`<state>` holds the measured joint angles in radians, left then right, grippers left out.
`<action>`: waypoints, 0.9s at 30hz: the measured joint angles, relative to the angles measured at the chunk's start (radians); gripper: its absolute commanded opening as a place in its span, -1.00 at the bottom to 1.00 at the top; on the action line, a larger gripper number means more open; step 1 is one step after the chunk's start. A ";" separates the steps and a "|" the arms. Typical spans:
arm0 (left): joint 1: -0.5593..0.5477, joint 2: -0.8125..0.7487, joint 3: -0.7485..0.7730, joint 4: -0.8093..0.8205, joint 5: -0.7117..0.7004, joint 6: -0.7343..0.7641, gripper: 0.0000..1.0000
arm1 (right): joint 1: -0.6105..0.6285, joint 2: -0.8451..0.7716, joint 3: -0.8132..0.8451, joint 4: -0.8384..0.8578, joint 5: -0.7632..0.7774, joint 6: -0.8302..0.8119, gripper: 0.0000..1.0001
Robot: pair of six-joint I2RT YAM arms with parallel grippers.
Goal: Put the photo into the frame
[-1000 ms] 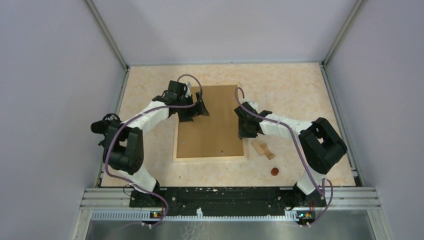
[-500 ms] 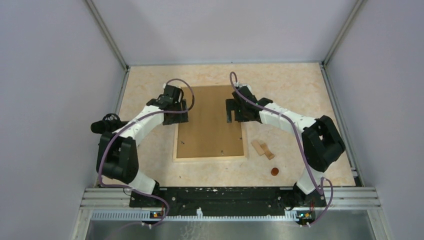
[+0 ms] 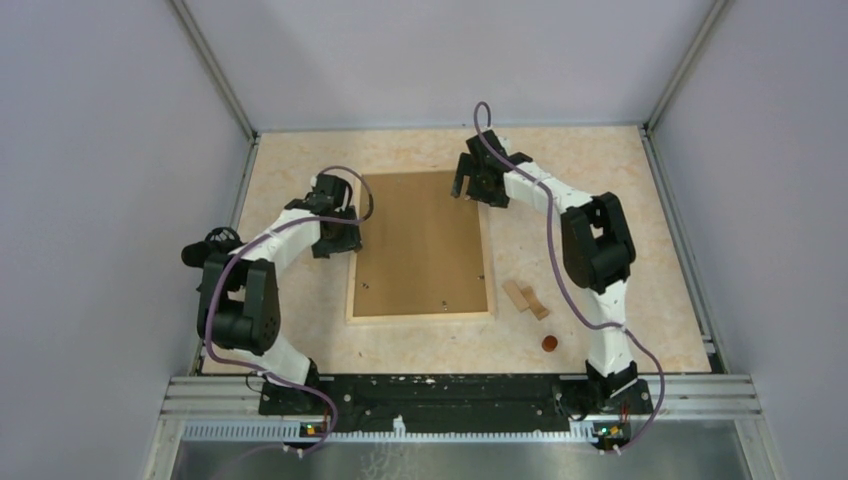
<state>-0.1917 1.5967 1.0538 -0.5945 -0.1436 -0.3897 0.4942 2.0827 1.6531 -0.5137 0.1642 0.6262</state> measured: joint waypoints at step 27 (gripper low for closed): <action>0.010 0.077 0.016 0.015 0.041 -0.002 -0.18 | -0.002 0.203 0.201 -0.056 0.113 0.029 0.31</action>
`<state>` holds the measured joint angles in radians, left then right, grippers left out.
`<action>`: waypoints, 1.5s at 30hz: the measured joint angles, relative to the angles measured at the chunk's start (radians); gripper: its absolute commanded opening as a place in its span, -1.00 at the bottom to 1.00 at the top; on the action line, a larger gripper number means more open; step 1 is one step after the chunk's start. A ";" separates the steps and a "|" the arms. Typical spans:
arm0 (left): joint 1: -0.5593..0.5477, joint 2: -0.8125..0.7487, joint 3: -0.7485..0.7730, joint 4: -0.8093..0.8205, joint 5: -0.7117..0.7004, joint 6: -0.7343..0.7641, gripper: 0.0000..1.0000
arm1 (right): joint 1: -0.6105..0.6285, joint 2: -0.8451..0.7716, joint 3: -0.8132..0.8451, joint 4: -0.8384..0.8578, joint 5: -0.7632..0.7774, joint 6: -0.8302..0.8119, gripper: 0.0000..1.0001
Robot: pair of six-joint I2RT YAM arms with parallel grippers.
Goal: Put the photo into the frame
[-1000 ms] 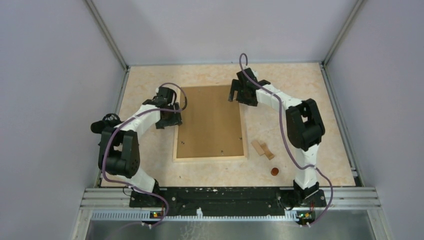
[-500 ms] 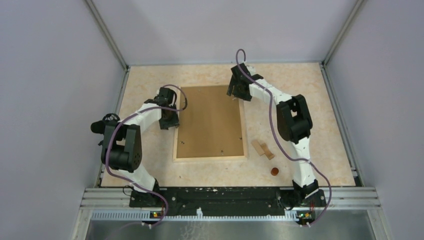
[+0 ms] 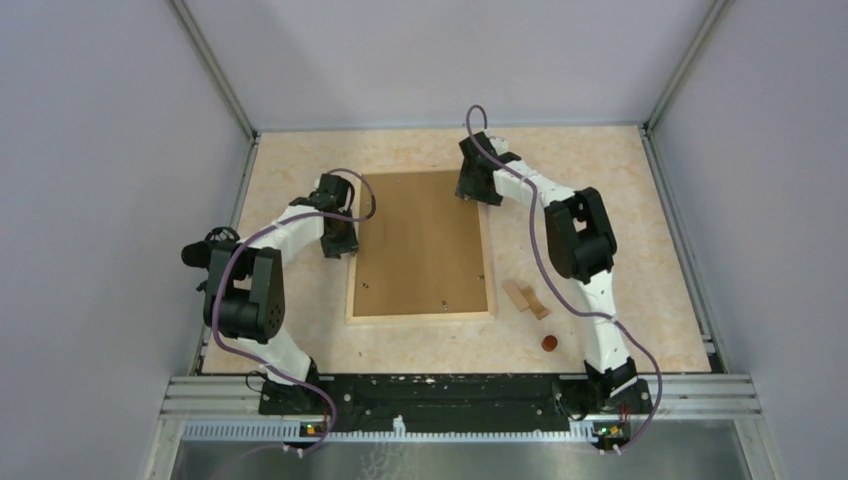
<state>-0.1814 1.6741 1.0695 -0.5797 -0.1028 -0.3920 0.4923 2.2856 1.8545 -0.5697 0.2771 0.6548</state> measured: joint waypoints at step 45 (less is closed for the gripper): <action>0.018 -0.027 -0.070 0.054 0.116 -0.033 -0.23 | -0.054 -0.021 -0.094 0.249 -0.362 -0.190 0.44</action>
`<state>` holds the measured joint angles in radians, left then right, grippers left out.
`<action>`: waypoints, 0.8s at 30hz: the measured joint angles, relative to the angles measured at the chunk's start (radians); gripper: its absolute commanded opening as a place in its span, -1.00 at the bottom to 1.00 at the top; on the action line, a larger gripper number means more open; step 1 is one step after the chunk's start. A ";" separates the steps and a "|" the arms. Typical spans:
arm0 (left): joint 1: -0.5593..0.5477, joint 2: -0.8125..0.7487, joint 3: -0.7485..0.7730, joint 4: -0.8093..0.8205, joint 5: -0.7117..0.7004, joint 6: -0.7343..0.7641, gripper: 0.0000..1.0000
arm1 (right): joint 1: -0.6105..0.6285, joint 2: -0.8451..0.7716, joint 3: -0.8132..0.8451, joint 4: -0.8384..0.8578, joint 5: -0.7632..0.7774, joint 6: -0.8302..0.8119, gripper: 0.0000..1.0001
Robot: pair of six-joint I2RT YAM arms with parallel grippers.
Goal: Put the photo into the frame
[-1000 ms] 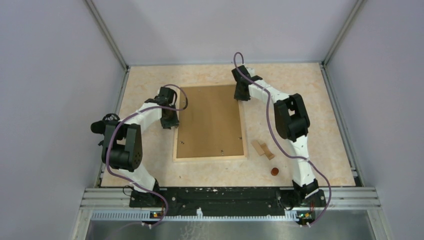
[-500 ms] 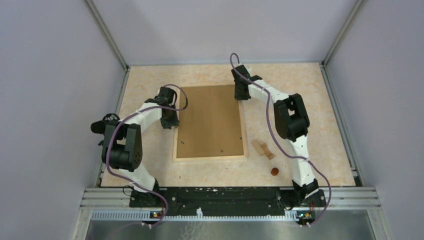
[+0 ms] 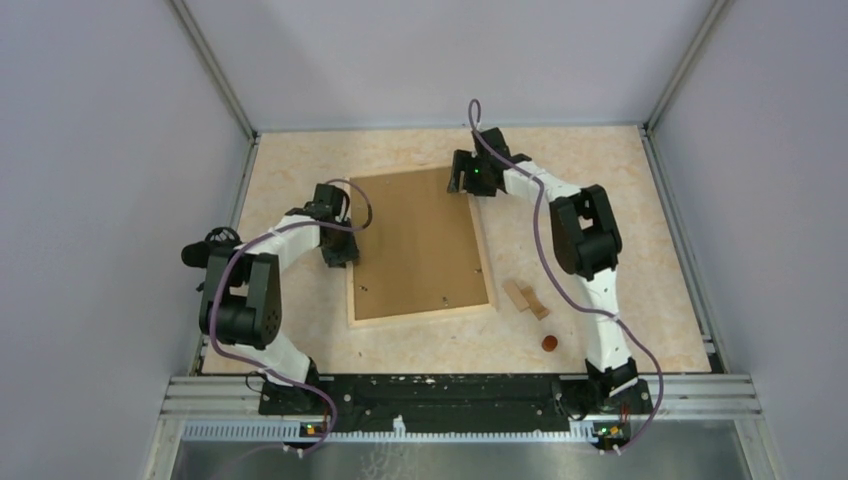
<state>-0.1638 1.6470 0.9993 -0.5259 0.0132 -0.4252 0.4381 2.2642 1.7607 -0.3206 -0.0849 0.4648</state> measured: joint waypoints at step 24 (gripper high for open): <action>-0.328 -0.410 -0.279 0.032 0.060 -0.291 0.88 | 0.019 -0.029 0.275 -0.302 -0.058 0.057 0.98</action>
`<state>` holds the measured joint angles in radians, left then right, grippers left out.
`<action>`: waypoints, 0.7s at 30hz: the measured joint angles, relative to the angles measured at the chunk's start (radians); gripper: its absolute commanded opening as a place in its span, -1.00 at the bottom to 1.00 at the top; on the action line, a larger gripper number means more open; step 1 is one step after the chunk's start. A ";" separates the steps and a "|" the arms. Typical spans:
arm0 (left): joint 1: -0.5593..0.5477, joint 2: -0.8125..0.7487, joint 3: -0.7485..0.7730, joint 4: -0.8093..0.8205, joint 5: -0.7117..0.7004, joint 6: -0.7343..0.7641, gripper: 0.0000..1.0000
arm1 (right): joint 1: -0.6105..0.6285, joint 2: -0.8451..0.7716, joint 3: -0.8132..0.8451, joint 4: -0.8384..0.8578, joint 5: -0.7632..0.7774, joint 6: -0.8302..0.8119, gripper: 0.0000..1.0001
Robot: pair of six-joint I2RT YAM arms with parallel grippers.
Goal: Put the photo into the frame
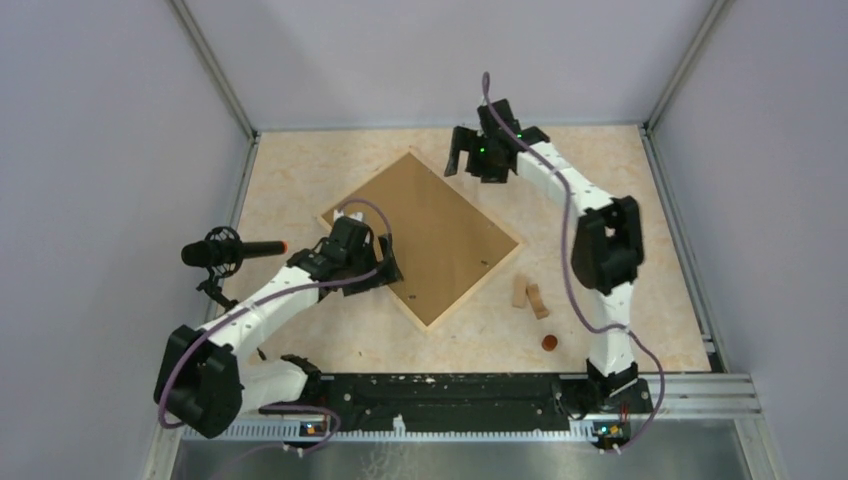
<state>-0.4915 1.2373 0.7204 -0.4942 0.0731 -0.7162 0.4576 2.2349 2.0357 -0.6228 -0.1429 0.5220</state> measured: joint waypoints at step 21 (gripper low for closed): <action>0.001 -0.013 0.366 0.223 0.043 0.259 0.97 | 0.129 -0.520 -0.923 0.005 0.365 0.573 0.04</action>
<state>-0.4908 1.2243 1.0866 -0.2710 0.1165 -0.4576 0.5861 1.7153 1.1126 -0.6182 0.2218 1.0950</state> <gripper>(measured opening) 0.986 0.659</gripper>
